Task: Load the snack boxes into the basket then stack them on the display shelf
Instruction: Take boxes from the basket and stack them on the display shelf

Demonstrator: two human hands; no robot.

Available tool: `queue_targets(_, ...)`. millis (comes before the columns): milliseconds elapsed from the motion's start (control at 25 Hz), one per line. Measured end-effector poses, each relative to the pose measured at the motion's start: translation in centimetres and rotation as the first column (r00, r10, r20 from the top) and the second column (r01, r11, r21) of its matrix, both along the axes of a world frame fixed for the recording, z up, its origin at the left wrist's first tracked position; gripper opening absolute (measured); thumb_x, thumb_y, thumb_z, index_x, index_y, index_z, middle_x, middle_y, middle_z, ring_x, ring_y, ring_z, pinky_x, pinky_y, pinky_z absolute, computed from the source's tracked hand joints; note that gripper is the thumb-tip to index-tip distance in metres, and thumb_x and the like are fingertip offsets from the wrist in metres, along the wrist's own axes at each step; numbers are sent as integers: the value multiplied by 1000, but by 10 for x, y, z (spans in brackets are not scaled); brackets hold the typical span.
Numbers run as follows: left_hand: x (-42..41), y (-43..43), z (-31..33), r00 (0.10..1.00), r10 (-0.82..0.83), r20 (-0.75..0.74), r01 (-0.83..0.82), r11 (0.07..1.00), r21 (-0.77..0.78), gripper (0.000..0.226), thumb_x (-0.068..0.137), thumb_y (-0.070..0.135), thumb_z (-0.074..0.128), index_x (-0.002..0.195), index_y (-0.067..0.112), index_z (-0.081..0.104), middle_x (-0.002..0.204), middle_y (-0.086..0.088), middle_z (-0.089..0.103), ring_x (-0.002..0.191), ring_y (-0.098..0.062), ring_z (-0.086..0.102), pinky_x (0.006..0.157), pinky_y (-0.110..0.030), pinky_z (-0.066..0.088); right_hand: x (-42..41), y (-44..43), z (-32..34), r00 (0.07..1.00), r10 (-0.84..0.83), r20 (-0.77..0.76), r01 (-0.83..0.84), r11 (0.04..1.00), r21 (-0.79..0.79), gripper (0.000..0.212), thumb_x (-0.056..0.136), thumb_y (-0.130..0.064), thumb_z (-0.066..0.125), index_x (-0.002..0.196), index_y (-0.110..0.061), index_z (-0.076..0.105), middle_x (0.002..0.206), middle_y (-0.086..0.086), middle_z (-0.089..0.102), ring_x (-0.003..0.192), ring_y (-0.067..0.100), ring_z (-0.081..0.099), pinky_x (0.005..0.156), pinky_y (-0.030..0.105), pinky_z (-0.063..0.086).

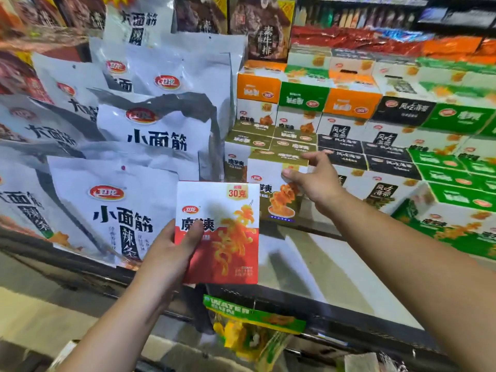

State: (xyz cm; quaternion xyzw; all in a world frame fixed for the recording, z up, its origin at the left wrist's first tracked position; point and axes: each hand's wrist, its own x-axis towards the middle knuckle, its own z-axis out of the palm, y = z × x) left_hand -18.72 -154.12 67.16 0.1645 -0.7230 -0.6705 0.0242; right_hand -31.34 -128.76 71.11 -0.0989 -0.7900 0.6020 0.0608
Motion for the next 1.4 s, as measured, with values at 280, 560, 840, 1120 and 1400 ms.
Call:
queue_targets(280, -2, 7, -5, 999, 27, 21, -27, 1000, -9, 25, 85, 46, 70, 100, 26, 64, 85, 0, 73, 70, -21, 69, 51, -33, 50, -47, -28, -14, 998, 67, 13, -68, 982, 177, 60, 74, -23, 85, 121, -18, 48, 100, -8, 51, 86, 13, 55, 77, 31, 52)
queue_targets(560, -4, 6, -11, 999, 24, 25, -24, 1000, -12, 52, 55, 69, 63, 101, 44, 65, 93, 7, 76, 84, -17, 74, 82, -51, 58, -66, -43, -31, 993, 116, -27, -98, 926, 364, 67, 73, -34, 85, 126, -15, 49, 124, 6, 55, 112, 23, 52, 85, 29, 39)
queue_targets(840, -4, 7, -10, 1000, 9, 6, -9, 999, 50, 55, 55, 67, 67, 103, 40, 66, 94, 3, 76, 85, -21, 74, 77, -47, 59, -68, -55, -45, 983, 150, -104, -95, 907, 411, 64, 75, -37, 83, 126, -13, 51, 123, 4, 51, 109, 22, 52, 94, 39, 48)
queue_targets(1120, -7, 6, -14, 1000, 4, -10, -3, 995, 99, 52, 70, 60, 78, 111, 31, 63, 96, 1, 76, 88, -23, 74, 78, -46, 59, -72, -59, -44, 985, 149, -89, -98, 901, 423, 57, 80, -36, 79, 125, -16, 51, 120, -1, 44, 101, 12, 46, 77, 10, 38)
queue_targets(1400, -11, 12, -10, 1000, 11, -20, -8, 988, 156, 46, 63, 52, 77, 103, 33, 65, 90, 0, 76, 75, -20, 74, 65, -45, 59, -63, -43, -42, 966, 258, 10, -255, 944, 211, 49, 88, -28, 72, 131, -23, 49, 86, -2, 51, 79, 9, 54, 66, 19, 49)
